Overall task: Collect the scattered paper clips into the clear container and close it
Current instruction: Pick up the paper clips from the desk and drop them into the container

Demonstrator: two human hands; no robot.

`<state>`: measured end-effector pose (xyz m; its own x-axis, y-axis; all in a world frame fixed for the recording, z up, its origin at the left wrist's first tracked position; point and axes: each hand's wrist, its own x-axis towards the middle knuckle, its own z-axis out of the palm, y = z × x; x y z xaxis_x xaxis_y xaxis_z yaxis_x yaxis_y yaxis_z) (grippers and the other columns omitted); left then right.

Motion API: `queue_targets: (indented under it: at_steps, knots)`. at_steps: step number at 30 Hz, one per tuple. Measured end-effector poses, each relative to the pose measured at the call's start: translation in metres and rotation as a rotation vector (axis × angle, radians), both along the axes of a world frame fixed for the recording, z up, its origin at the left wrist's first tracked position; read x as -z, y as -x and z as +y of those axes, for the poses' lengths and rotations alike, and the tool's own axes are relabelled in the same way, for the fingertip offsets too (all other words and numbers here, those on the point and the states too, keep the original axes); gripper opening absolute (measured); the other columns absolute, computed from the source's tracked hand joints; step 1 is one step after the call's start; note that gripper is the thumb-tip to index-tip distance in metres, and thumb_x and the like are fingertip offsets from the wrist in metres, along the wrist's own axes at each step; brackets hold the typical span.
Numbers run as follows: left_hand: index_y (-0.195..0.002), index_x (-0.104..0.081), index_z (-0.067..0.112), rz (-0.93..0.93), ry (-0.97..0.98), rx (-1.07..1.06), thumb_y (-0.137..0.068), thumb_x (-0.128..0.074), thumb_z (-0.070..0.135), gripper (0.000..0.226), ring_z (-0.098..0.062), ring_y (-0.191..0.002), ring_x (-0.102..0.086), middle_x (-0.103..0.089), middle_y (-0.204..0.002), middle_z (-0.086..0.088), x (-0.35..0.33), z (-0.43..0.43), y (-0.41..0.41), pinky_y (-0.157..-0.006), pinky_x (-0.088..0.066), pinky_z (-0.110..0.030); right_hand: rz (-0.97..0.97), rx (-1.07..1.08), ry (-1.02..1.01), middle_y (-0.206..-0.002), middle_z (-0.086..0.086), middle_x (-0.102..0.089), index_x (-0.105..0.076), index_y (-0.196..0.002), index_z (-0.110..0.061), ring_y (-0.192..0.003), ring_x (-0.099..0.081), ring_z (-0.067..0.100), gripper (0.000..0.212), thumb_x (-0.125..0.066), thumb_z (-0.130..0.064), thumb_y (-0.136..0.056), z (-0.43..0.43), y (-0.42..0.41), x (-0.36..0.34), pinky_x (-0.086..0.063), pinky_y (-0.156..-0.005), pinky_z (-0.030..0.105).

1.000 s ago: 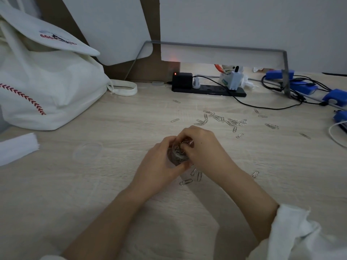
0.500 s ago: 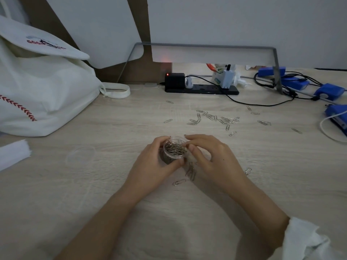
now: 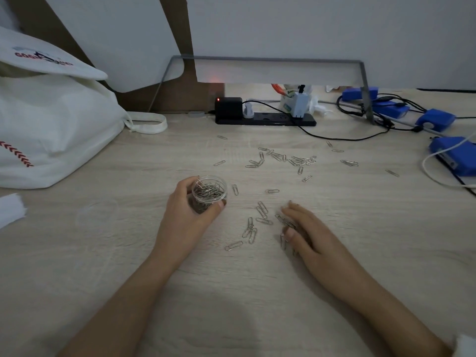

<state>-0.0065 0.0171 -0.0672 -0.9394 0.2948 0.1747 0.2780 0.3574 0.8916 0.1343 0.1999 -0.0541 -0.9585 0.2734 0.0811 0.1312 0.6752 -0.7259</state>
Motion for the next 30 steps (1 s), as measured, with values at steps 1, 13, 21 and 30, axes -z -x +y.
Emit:
queue_targets:
  at_steps: [1, 13, 21, 30]
  knots:
    - [-0.123, -0.046, 0.026, 0.0, -0.006, 0.003, -0.073, -0.074, 0.033, 0.058, 0.004, -0.105, -0.053, -0.056, -0.124, 0.007, -0.001, 0.0, -0.001, -0.078, -0.036, -0.006, 0.032, -0.001, 0.09, -0.144, -0.021, -0.031, -0.041, -0.129, -0.034, -0.133, -0.022, -0.009, 0.039, -0.042, -0.031, -0.091, -0.007, 0.001, -0.004, -0.019, -0.112, 0.018]
    - [-0.119, -0.048, 0.028, 0.006, -0.006, -0.013, -0.073, -0.076, 0.032, 0.054, 0.018, -0.093, -0.051, -0.059, -0.116, 0.011, -0.002, 0.001, -0.002, -0.072, -0.035, -0.002, -0.09, -0.036, 0.877, -0.116, 0.01, -0.064, -0.063, -0.106, -0.011, -0.103, -0.06, 0.01, 0.023, -0.046, -0.009, -0.09, -0.047, 0.021, -0.014, -0.046, -0.094, 0.019]
    - [-0.123, -0.048, 0.023, -0.015, 0.008, 0.029, -0.074, -0.075, 0.03, 0.056, 0.026, -0.089, -0.049, -0.058, -0.118, 0.01, -0.003, 0.003, -0.001, -0.067, -0.033, 0.006, 0.285, 0.244, 0.539, -0.109, -0.014, -0.066, -0.064, -0.106, -0.024, -0.098, -0.058, -0.011, 0.025, -0.047, -0.016, -0.091, 0.009, 0.008, -0.033, -0.043, -0.078, 0.006]
    - [-0.127, -0.041, 0.027, -0.014, 0.041, 0.021, -0.077, -0.07, 0.037, 0.059, -0.003, -0.108, -0.053, -0.054, -0.122, 0.011, -0.003, 0.012, 0.01, -0.083, -0.035, -0.012, 0.035, 0.617, -0.228, -0.147, 0.019, -0.03, -0.039, -0.133, -0.005, -0.138, -0.022, 0.029, 0.046, -0.04, -0.028, -0.093, 0.141, 0.024, 0.009, -0.017, -0.115, 0.042]
